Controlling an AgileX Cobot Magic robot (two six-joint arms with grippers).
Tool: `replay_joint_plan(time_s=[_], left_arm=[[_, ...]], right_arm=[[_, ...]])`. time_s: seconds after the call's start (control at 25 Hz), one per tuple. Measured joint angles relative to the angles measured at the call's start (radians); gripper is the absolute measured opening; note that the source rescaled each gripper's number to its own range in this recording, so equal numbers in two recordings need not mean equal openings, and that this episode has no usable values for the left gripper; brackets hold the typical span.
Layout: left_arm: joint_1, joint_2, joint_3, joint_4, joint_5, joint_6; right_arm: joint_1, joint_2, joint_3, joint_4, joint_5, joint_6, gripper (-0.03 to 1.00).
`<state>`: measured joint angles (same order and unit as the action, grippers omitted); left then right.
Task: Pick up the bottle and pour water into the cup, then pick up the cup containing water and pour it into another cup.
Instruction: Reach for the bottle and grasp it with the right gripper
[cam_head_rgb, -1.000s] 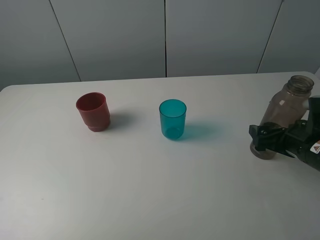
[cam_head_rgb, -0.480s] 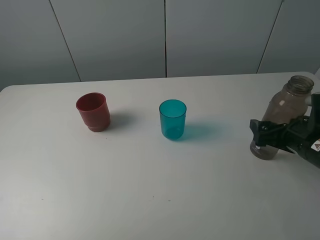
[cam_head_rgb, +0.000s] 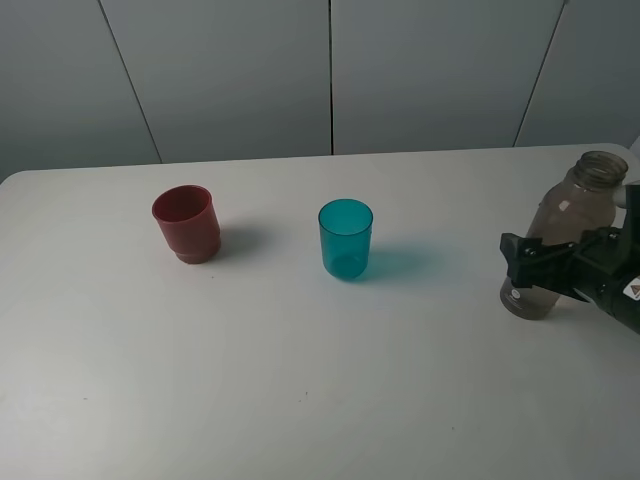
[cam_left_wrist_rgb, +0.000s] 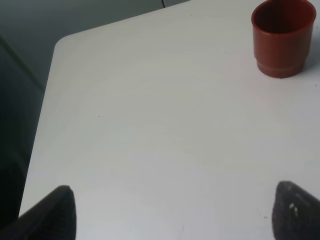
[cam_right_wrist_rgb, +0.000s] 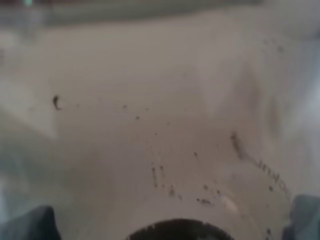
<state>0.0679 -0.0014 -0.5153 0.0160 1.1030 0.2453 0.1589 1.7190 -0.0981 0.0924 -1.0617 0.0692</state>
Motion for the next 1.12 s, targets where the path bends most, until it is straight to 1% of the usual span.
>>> replay_joint_plan(time_s=[0.4,0.64,1.12], left_arm=[[0.0,0.0,0.0,0.0,0.0,0.0],[0.0,0.0,0.0,0.0,0.0,0.0],[0.0,0.0,0.0,0.0,0.0,0.0]], right_arm=[[0.0,0.02,0.0,0.004,-0.003,-0.002,1.0],[0.0,0.053,0.0,0.004,-0.054,-0.002,1.0],[0.0,0.053,0.0,0.016,-0.061,-0.015,1.0]])
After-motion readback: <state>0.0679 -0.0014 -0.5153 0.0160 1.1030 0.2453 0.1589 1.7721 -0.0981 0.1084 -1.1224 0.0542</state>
